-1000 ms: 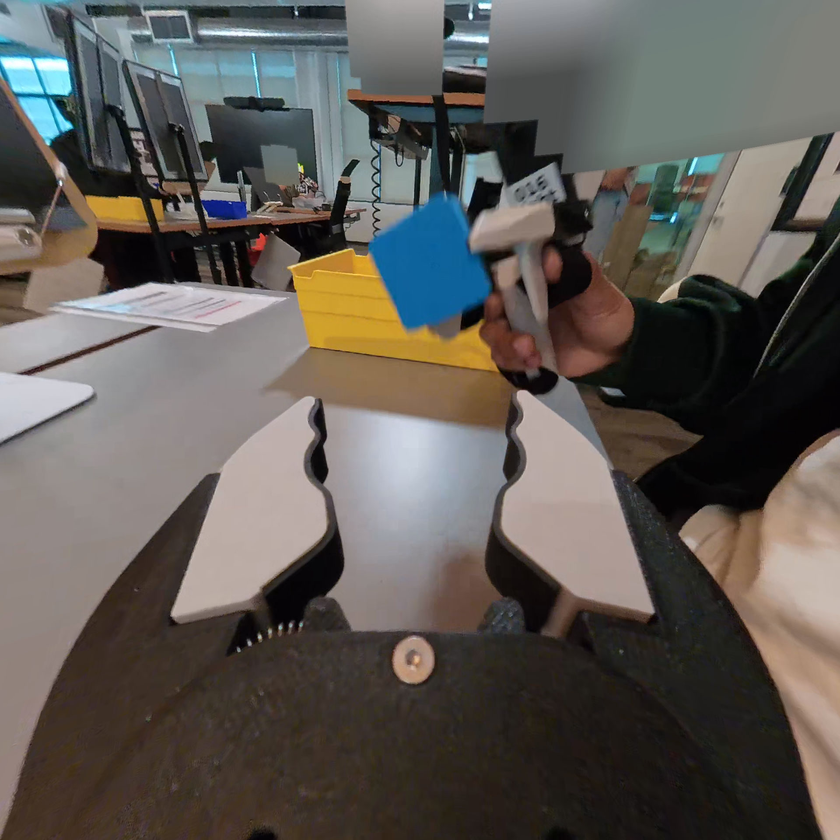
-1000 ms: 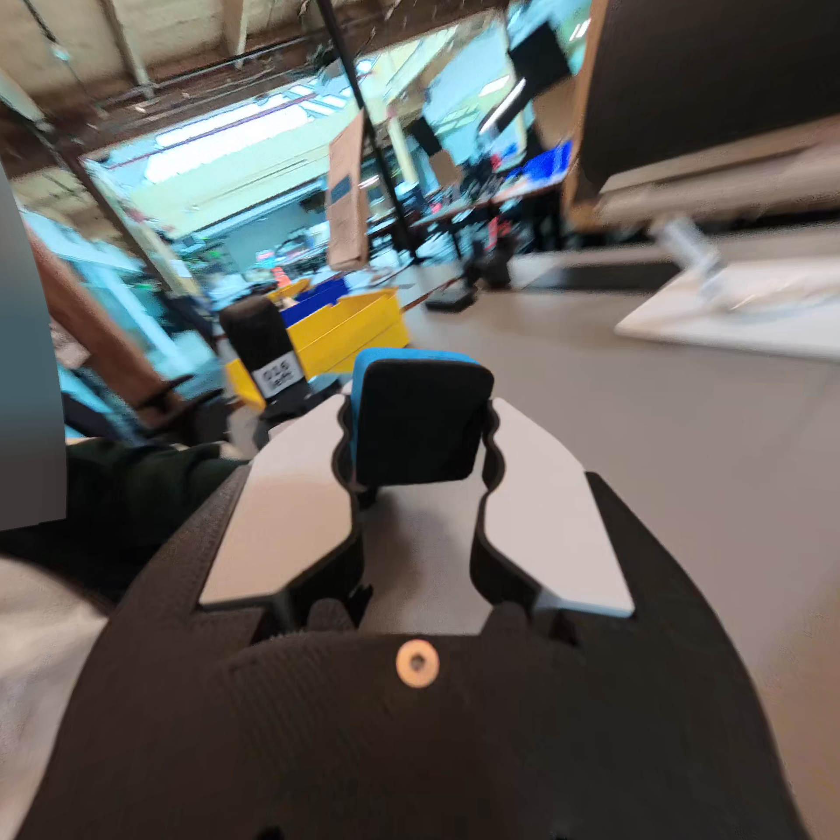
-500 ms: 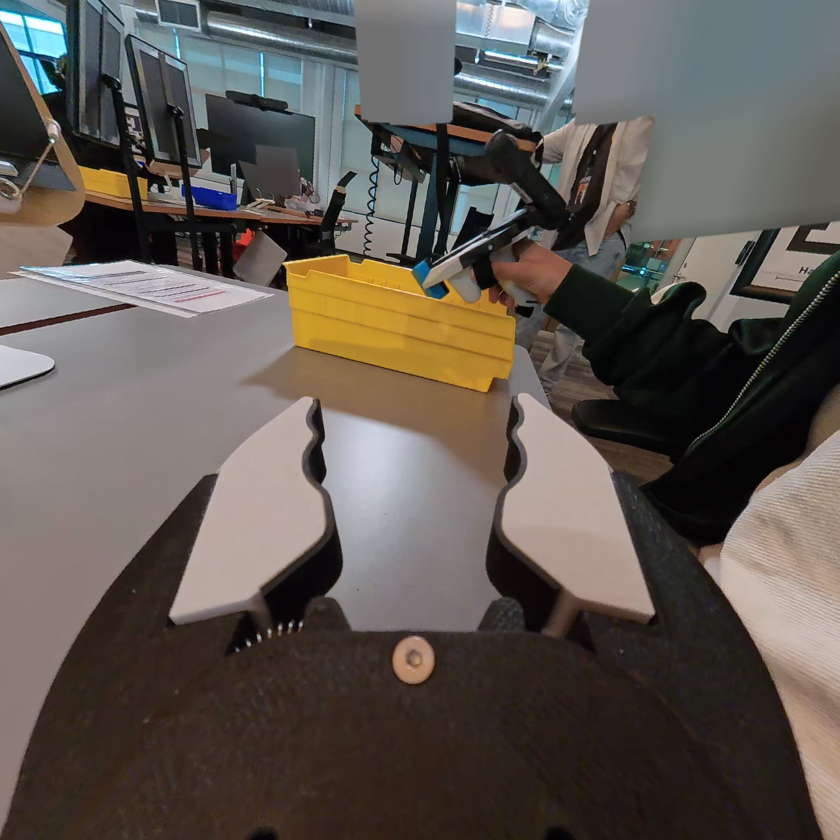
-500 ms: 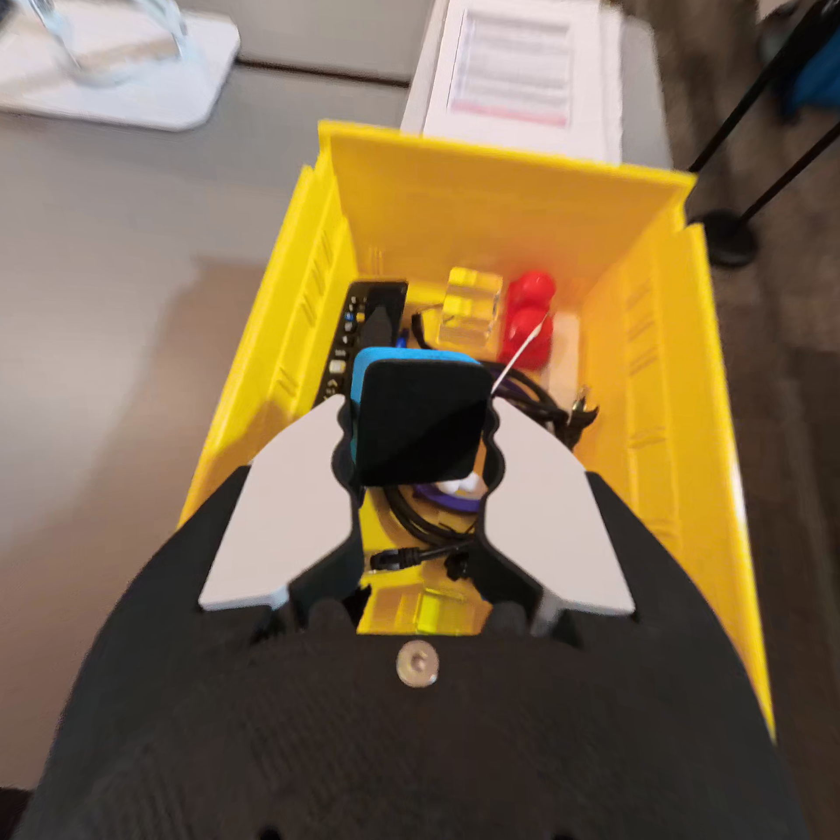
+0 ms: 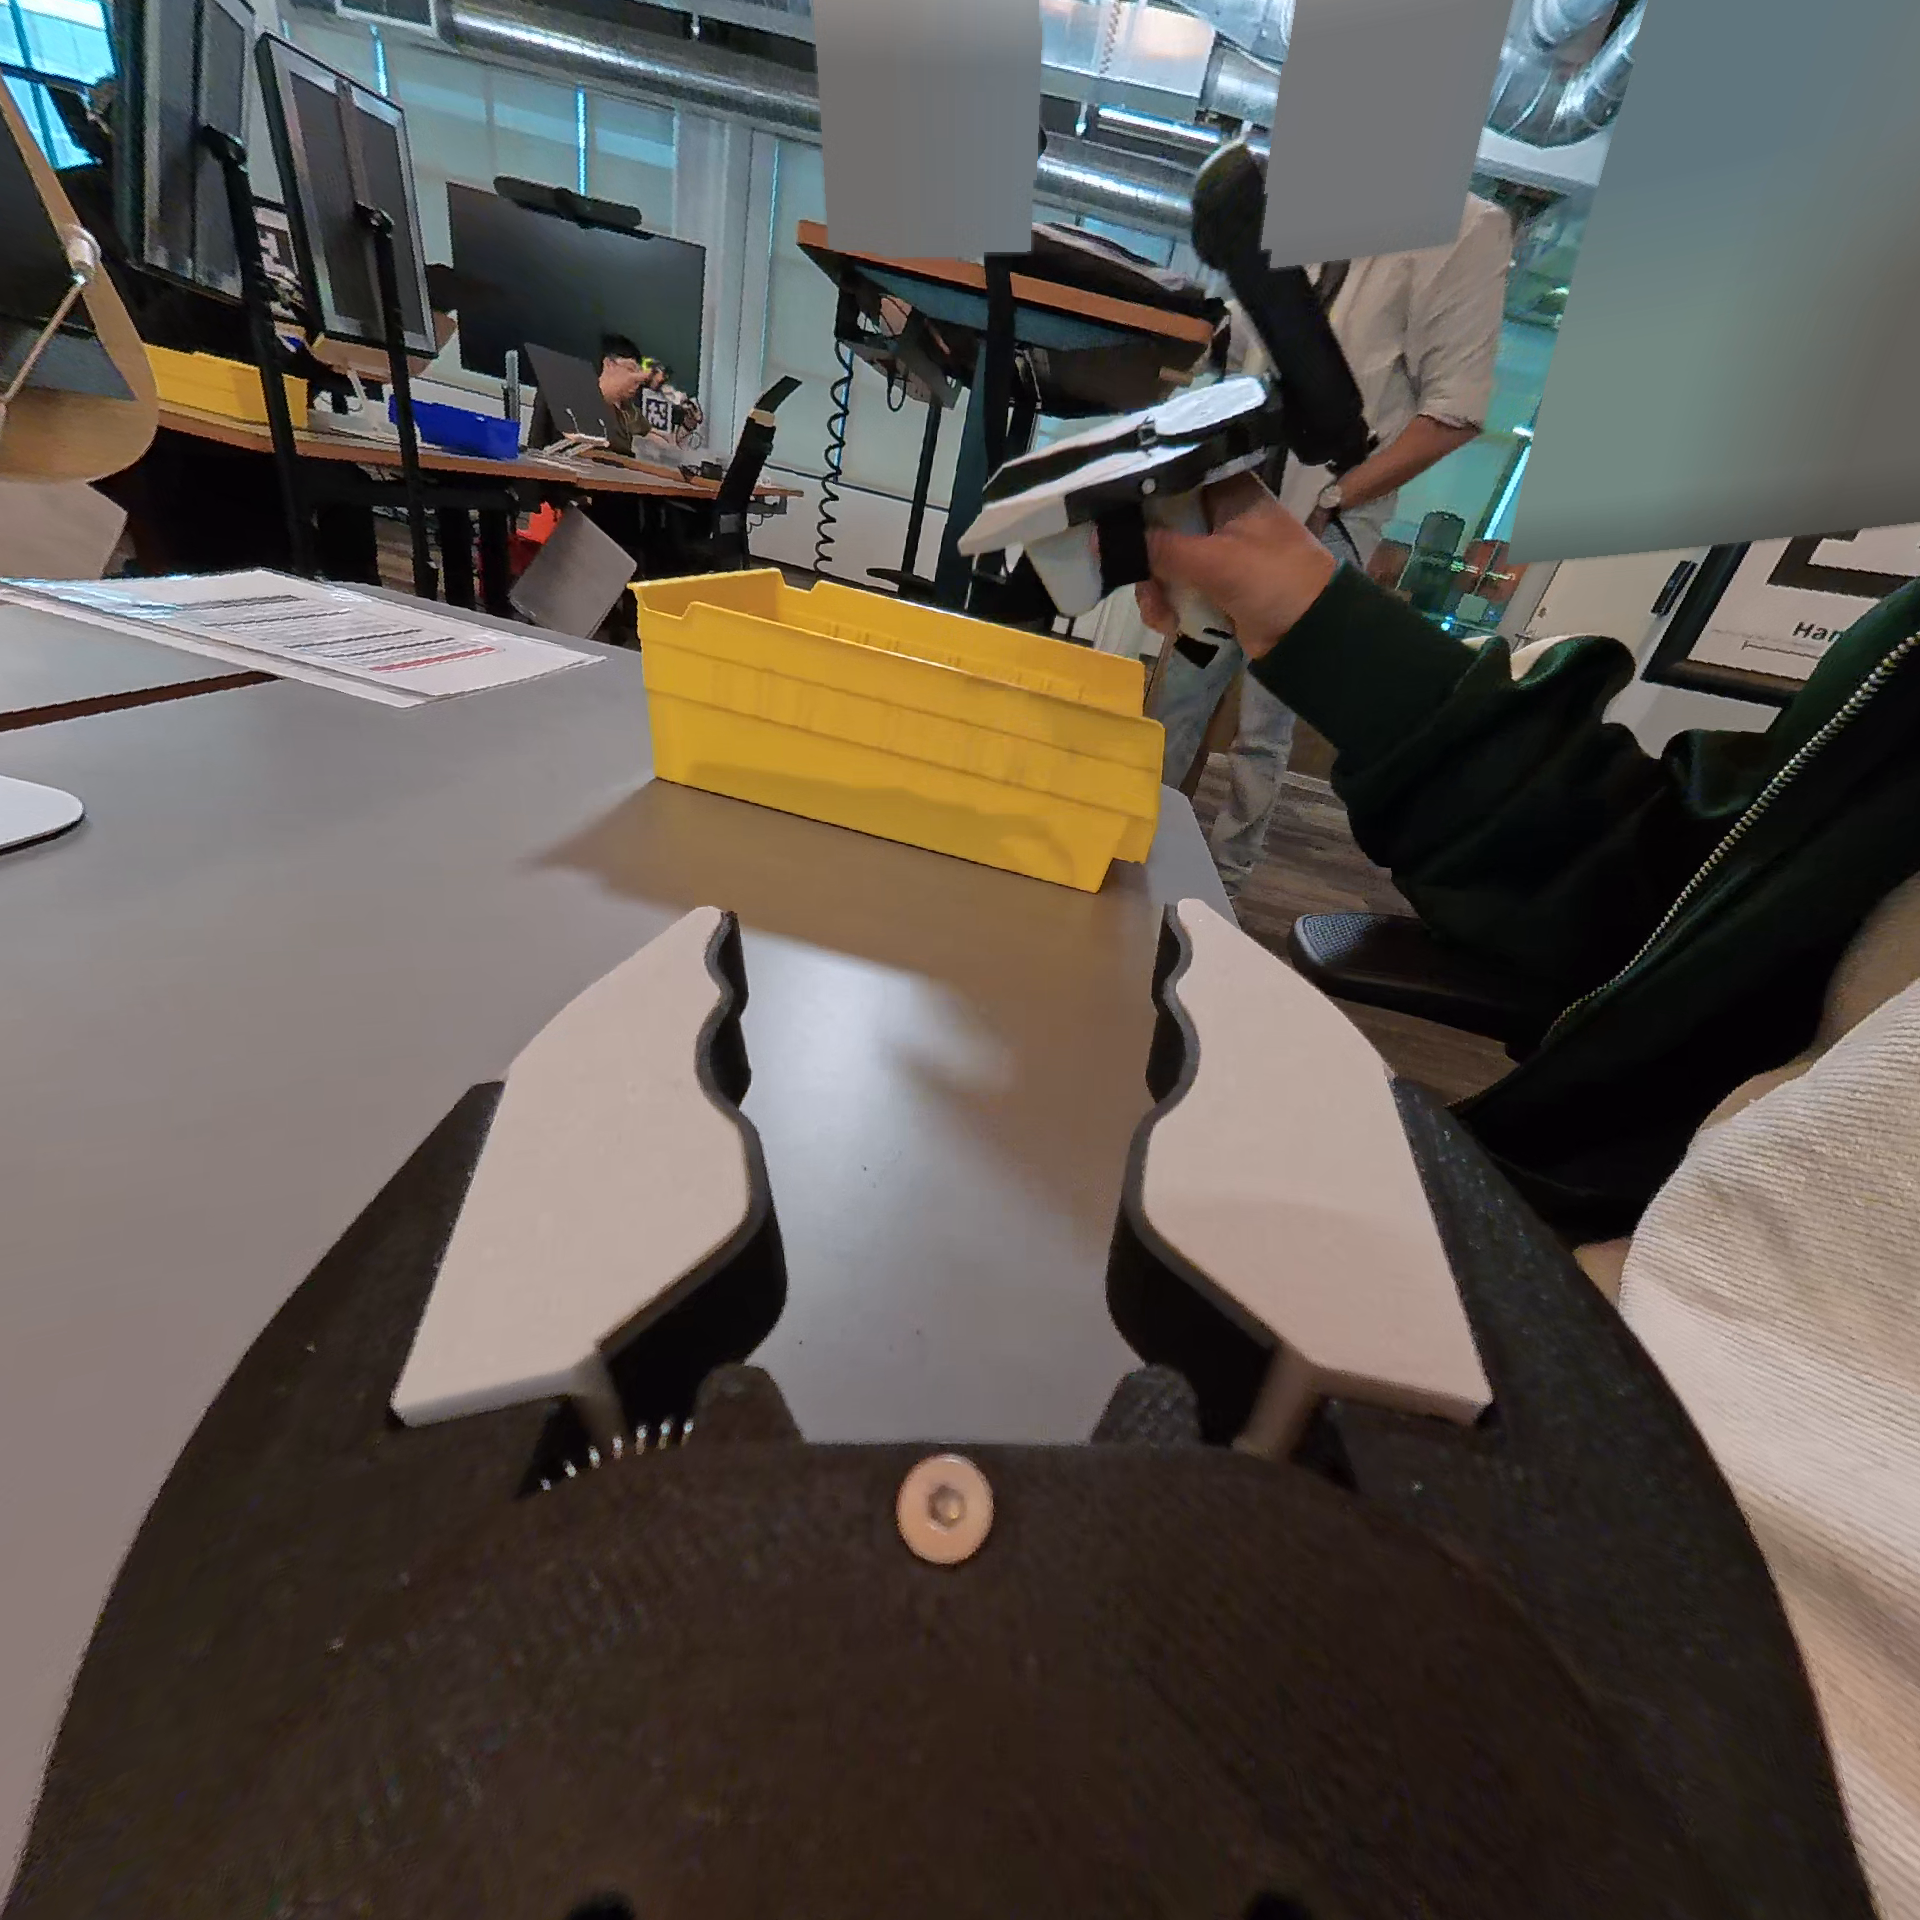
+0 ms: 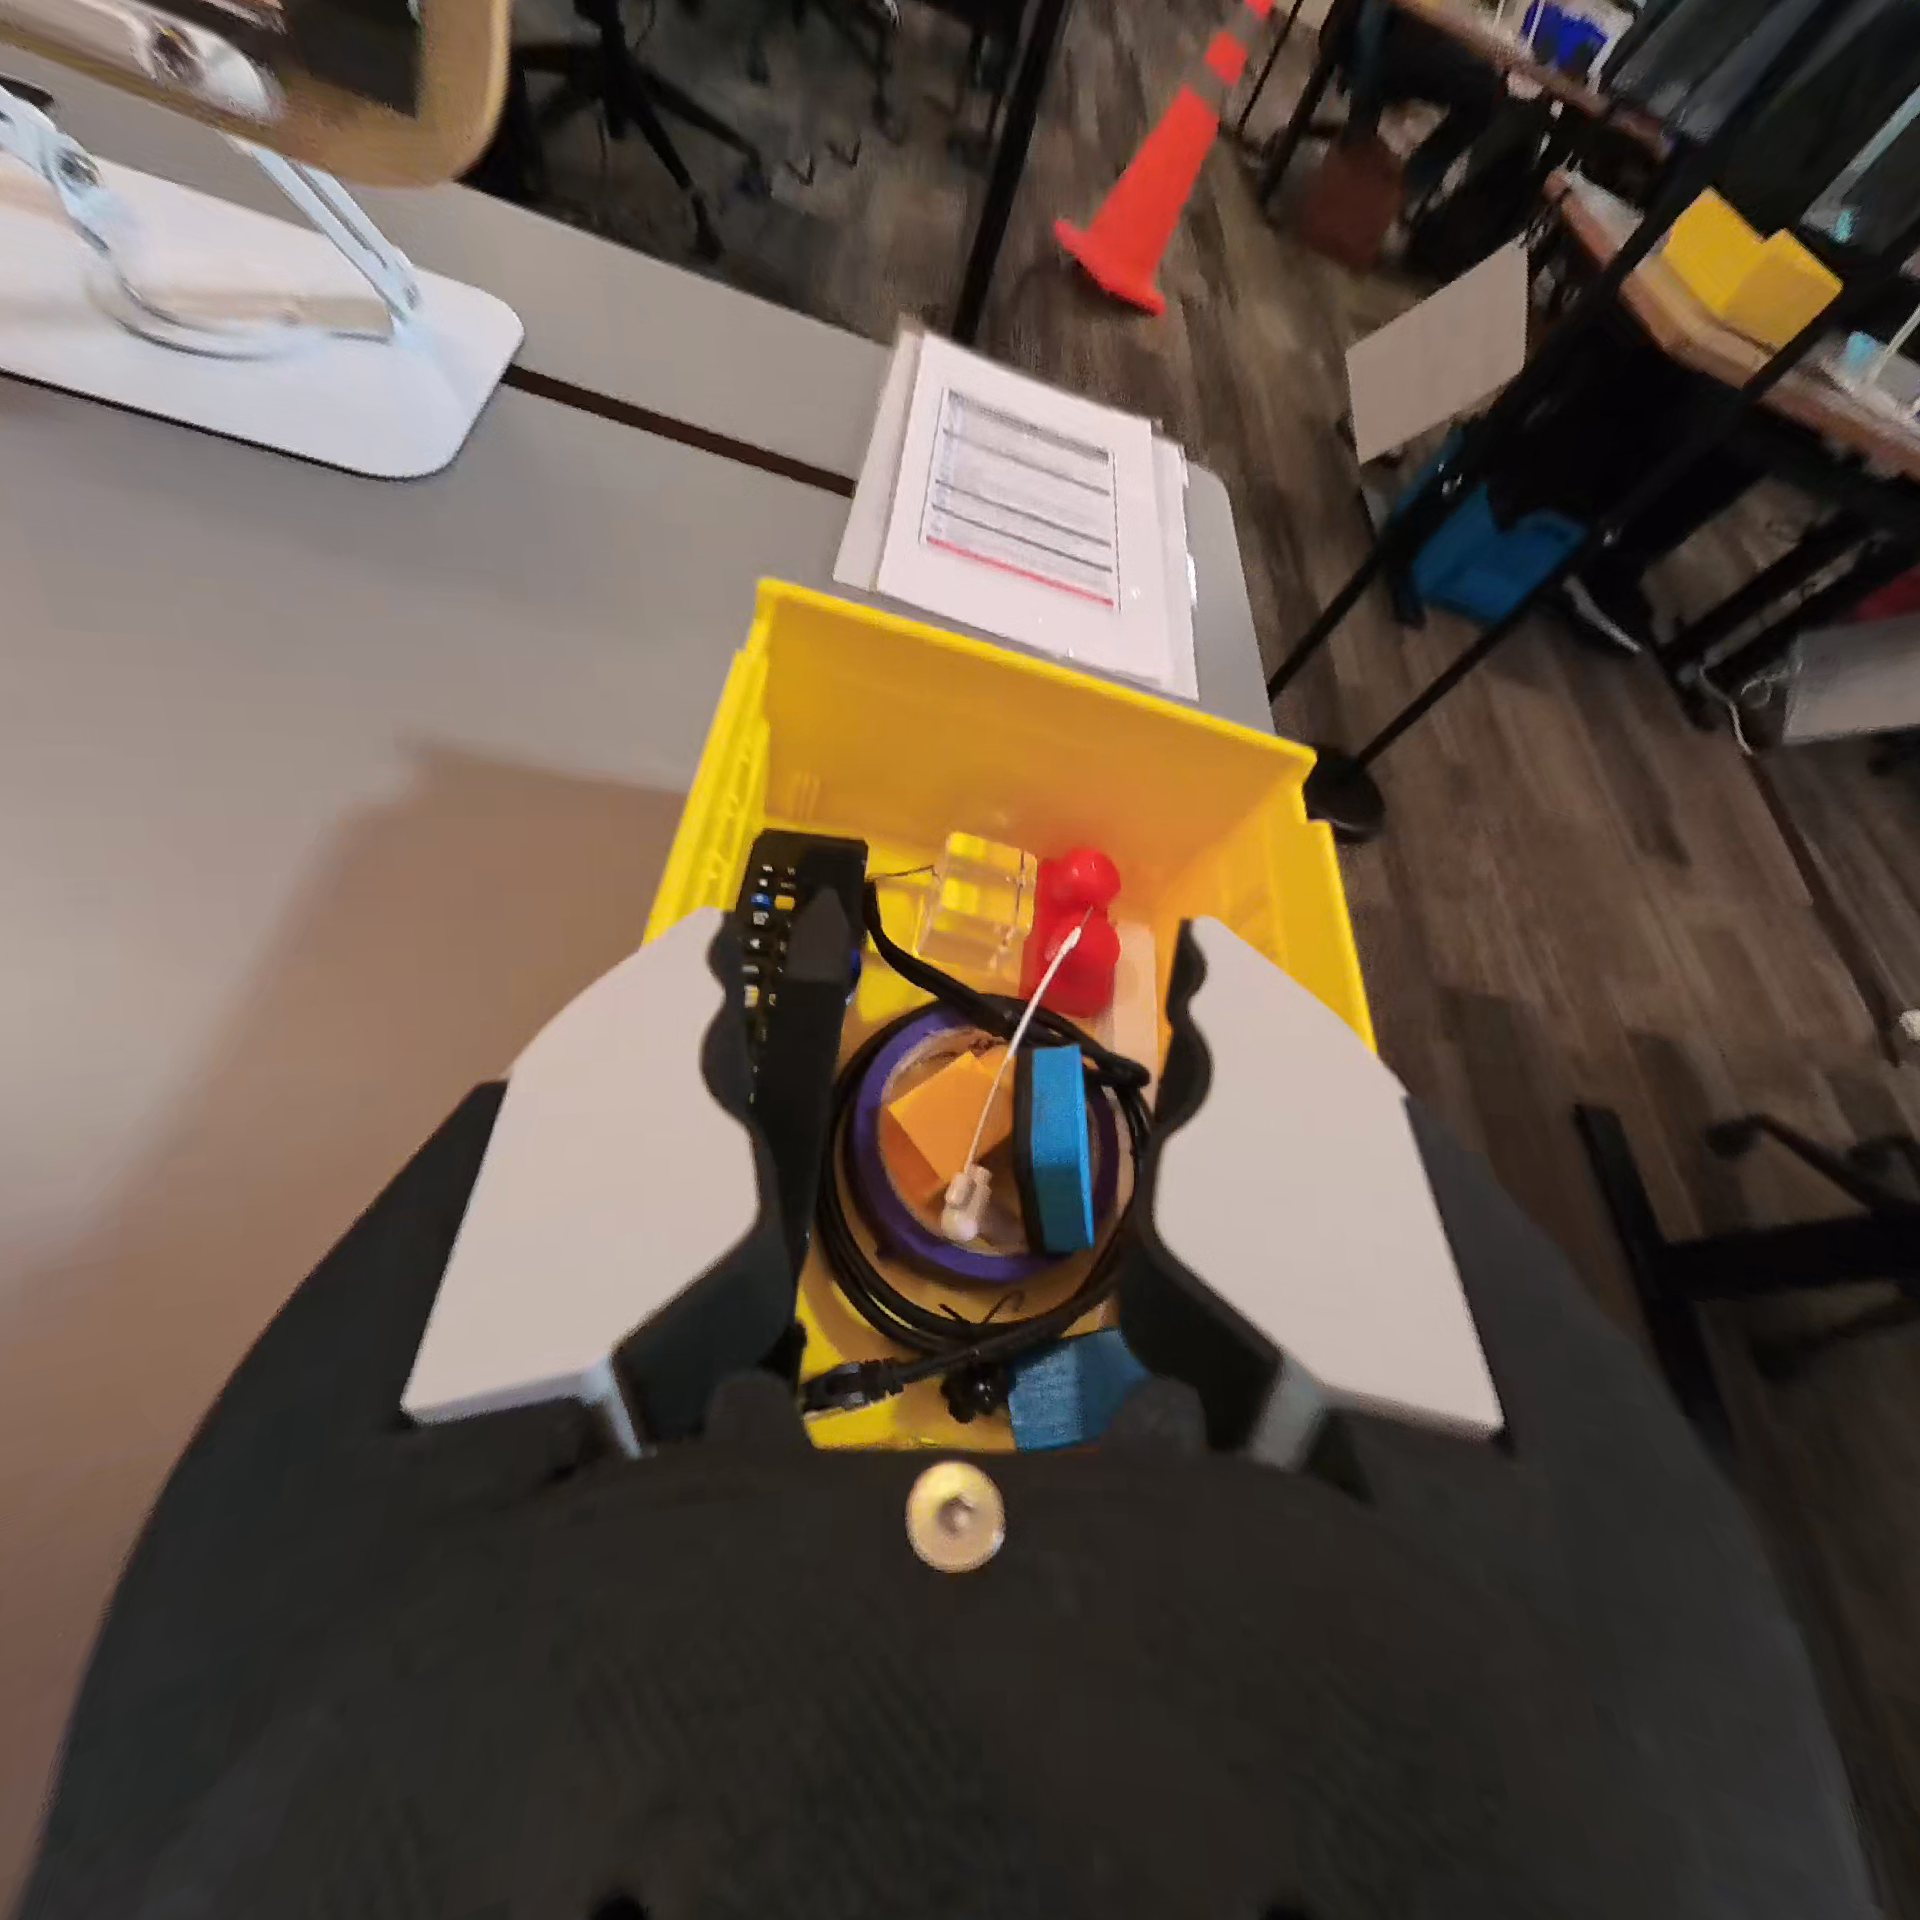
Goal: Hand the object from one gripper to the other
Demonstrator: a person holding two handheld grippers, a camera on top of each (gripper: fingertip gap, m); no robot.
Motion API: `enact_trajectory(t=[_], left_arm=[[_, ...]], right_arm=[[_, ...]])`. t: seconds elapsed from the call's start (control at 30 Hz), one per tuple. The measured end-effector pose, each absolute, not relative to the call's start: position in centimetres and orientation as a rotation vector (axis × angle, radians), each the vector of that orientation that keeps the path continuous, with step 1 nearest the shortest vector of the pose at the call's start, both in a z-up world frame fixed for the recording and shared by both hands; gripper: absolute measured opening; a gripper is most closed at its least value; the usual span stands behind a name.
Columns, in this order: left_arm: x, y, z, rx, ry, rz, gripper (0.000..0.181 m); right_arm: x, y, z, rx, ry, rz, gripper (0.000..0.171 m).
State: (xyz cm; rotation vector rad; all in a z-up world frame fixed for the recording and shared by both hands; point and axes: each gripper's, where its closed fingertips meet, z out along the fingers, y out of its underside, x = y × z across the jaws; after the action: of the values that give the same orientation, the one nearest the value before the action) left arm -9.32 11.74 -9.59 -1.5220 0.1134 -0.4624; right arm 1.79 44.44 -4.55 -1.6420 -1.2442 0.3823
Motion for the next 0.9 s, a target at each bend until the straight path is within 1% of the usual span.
enact_trajectory(t=[0.07, 0.17, 0.3, 0.37, 0.43, 0.5, 0.6, 0.7, 0.8, 0.9], left_arm=[[-9.3, 11.7, -9.5, -1.521, 0.115, -0.459, 0.075], [-9.2, 11.8, -9.7, -1.526, 0.115, -0.463, 0.075], [-9.3, 11.8, -9.7, -1.524, 0.106, -0.471, 0.075], [-9.2, 11.8, -9.8, -1.534, 0.105, -0.478, 0.074], [-8.7, 11.7, -10.3, -1.585, 0.105, -0.523, 0.064], [-8.5, 11.6, -10.6, -1.631, 0.103, -0.539, 0.060], [-9.0, 11.1, -10.5, -1.652, 0.088, -0.513, 0.050], [-9.9, 10.2, -10.2, -1.648, 0.042, -0.466, 0.041], [-11.0, 9.0, -10.1, -1.636, -0.024, -0.436, 0.039], [-12.0, 7.6, -9.8, -1.620, -0.094, -0.401, 0.037]], right_arm=[[1.3, 43.3, -3.7, -1.607, -1.259, 0.419, 0.079], [-0.8, 39.6, -2.7, -1.521, -1.313, 0.605, 0.076], [-4.9, 31.3, -2.2, -1.347, -1.410, 0.968, 0.060], [-6.8, 26.2, -3.5, -1.316, -1.471, 1.196, 0.056], [-8.3, 21.1, -5.8, -1.326, -1.527, 1.444, 0.053], [-9.2, 17.3, -8.8, -1.355, -1.597, 1.603, 0.050], [-9.9, 15.0, -11.8, -1.390, -1.733, 1.620, 0.049], [-10.5, 15.3, -11.6, -1.298, -1.752, 1.541, 0.045], [-11.0, 15.1, -11.2, -1.237, -1.766, 1.541, 0.036], [-12.0, 14.0, -11.7, -1.212, -1.817, 1.561, 0.035]])
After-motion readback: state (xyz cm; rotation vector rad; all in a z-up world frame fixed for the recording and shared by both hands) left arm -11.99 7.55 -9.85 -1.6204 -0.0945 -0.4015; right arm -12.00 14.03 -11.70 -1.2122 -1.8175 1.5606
